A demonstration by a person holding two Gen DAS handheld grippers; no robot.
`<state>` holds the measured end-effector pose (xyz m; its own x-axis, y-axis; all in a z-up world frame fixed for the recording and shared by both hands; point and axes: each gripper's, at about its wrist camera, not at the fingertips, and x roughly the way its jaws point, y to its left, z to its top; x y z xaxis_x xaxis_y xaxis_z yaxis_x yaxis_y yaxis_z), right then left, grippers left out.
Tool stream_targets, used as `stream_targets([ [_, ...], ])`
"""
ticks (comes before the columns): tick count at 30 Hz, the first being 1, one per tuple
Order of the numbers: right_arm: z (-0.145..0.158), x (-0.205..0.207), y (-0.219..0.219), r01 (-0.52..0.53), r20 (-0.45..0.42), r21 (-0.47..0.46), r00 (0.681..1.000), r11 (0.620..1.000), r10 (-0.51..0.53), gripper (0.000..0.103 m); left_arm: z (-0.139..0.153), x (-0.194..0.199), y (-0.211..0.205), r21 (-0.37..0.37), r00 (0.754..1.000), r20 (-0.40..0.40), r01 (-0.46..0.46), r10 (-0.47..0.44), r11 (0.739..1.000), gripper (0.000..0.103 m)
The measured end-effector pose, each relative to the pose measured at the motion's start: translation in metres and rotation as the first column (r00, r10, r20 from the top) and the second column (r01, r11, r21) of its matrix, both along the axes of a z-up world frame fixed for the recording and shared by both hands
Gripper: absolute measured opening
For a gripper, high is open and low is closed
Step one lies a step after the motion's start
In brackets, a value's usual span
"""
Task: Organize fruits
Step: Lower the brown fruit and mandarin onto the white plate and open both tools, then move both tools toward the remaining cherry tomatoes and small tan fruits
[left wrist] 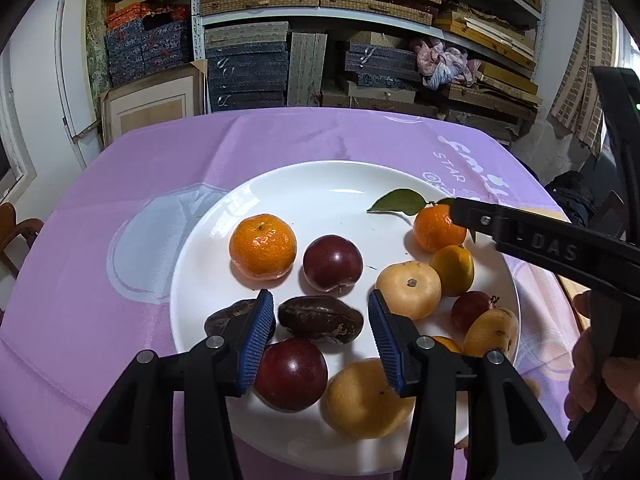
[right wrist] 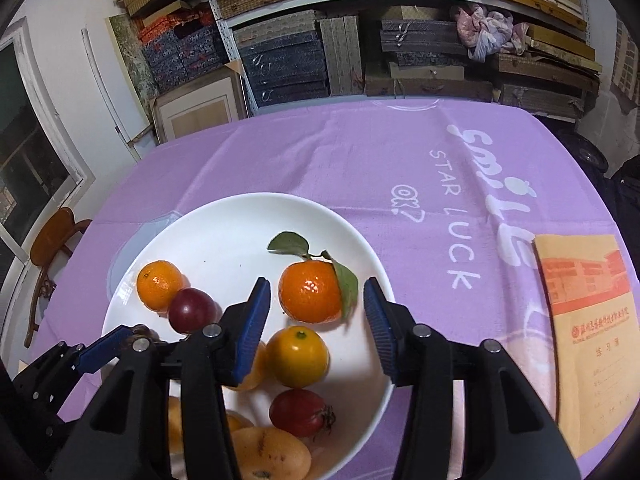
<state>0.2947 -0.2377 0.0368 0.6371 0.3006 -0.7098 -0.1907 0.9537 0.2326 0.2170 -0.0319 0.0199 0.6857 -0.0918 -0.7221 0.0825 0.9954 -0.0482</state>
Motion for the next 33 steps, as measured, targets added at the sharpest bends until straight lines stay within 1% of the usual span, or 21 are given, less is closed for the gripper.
stream_targets([
  [2,0.009,-0.023,-0.01,-0.007,0.04,-0.002,0.999,1.0,0.007,0.052,0.006,-0.008,0.006,-0.016,1.0,0.011,-0.005,0.005,1.0,0.05],
  [4,0.017,-0.05,-0.023,0.001,0.083,0.007,0.997,1.0,-0.002,0.064,0.011,-0.017,0.014,-0.032,1.0,0.024,-0.012,0.012,0.999,0.05],
  [6,0.021,-0.081,-0.038,0.008,0.118,0.039,0.993,0.999,-0.013,0.069,0.017,-0.03,0.022,-0.052,0.999,0.036,-0.017,0.019,0.999,0.05],
  [9,0.021,-0.125,-0.057,0.011,0.145,0.1,0.989,0.995,-0.025,0.072,0.022,-0.049,0.032,-0.068,0.999,0.045,-0.023,0.026,0.997,0.05],
  [11,0.017,-0.149,-0.068,0.024,0.156,0.131,0.987,0.991,-0.044,0.074,0.023,-0.064,0.036,-0.063,0.999,0.046,-0.02,0.023,0.998,0.05],
  [13,0.011,-0.169,-0.076,0.041,0.168,0.14,0.984,0.989,-0.065,0.077,0.022,-0.083,0.036,-0.047,0.998,0.056,-0.025,0.027,0.999,0.051],
  [15,0.006,-0.184,-0.077,0.044,0.179,0.135,0.981,0.99,-0.068,0.078,0.019,-0.102,0.033,-0.022,0.997,0.069,-0.025,0.027,0.999,0.052],
  [16,0.003,-0.191,-0.076,0.044,0.182,0.134,0.981,0.99,-0.069,0.079,0.018,-0.112,0.03,-0.007,0.996,0.081,-0.026,0.027,1.0,0.056],
  [18,-0.002,-0.199,-0.077,0.04,0.182,0.124,0.981,0.992,-0.062,0.081,0.016,-0.128,0.023,0.009,0.995,0.097,-0.033,0.032,0.999,0.064],
  [19,-0.004,-0.202,-0.077,0.039,0.18,0.119,0.982,0.992,-0.06,0.081,0.014,-0.135,0.02,0.014,0.994,0.099,-0.036,0.034,0.999,0.066],
  [22,-0.008,-0.204,-0.081,0.044,0.164,0.135,0.984,0.99,-0.066,0.084,0.008,-0.148,0.005,0.019,0.996,0.084,-0.007,0.006,1.0,0.066],
  [26,-0.009,-0.202,-0.089,0.065,0.157,0.154,0.983,0.986,-0.089,0.086,0.002,-0.158,-0.016,0.051,0.996,0.087,0.021,-0.026,0.998,0.07],
  [30,-0.01,-0.2,-0.097,0.086,0.15,0.172,0.982,0.981,-0.112,0.087,-0.004,-0.161,-0.03,0.091,0.995,0.095,0.029,-0.037,0.995,0.073],
  [33,-0.01,-0.197,-0.099,0.096,0.144,0.176,0.982,0.98,-0.122,0.088,-0.006,-0.161,-0.035,0.095,0.995,0.088,0.042,-0.05,0.995,0.073],
])
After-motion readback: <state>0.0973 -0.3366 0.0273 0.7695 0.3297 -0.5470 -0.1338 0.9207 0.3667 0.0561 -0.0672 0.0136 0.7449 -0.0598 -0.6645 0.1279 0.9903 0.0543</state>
